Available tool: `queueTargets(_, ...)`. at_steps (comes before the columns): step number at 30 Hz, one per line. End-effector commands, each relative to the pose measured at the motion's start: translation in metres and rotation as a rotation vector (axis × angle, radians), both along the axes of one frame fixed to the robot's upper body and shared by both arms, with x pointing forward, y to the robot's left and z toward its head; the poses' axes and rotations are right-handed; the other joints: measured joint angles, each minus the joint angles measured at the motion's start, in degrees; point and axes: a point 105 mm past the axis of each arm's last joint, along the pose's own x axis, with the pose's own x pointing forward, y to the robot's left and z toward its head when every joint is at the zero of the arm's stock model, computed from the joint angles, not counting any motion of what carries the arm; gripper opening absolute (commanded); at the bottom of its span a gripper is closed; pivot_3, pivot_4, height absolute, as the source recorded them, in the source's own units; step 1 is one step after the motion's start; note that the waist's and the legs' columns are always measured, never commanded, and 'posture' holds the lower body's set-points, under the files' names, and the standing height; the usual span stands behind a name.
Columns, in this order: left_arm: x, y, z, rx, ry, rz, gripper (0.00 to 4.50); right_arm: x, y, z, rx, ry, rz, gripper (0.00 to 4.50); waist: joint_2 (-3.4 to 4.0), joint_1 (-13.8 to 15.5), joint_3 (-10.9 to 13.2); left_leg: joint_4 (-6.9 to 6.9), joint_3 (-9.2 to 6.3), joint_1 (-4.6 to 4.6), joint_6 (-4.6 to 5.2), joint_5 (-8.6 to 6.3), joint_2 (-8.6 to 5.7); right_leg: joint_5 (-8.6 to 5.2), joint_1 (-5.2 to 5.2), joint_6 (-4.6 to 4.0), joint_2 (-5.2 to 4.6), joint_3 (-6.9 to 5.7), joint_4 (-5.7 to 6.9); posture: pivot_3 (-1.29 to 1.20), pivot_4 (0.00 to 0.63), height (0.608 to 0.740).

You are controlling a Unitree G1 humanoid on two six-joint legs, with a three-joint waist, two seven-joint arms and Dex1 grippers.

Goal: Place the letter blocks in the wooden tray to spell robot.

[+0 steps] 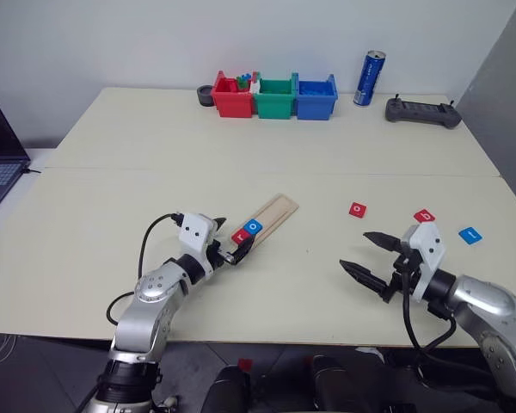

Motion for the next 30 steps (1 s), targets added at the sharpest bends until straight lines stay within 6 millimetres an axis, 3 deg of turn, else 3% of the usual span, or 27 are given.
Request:
queueTargets(1, 0.002, -0.004, 0.003, 0.005, -0.005, -0.047, 4.5, 0.001, 0.004, 0.005, 0.007, -0.007, 0.045, 4.46, -0.01, 0.03, 0.01, 0.0, 0.0, -0.01, 0.0, 0.0, 0.0, 0.0, 0.0, 0.0, -0.01, 0.0, 0.0, 0.0, 0.15, 0.74)
queueTargets(30, 0.006, -0.008, -0.032, 0.109, 0.066, -0.085, 4.5, -0.004, 0.011, 0.011, 0.033, -0.002, 0.032, 4.46, 0.0, 0.47, 0.0, 0.0, -0.03, -0.02, 0.0, 0.0, -0.02, 0.0, -0.01, 0.0, -0.04, 0.0, 0.0, 0.0, 0.15, 0.74)
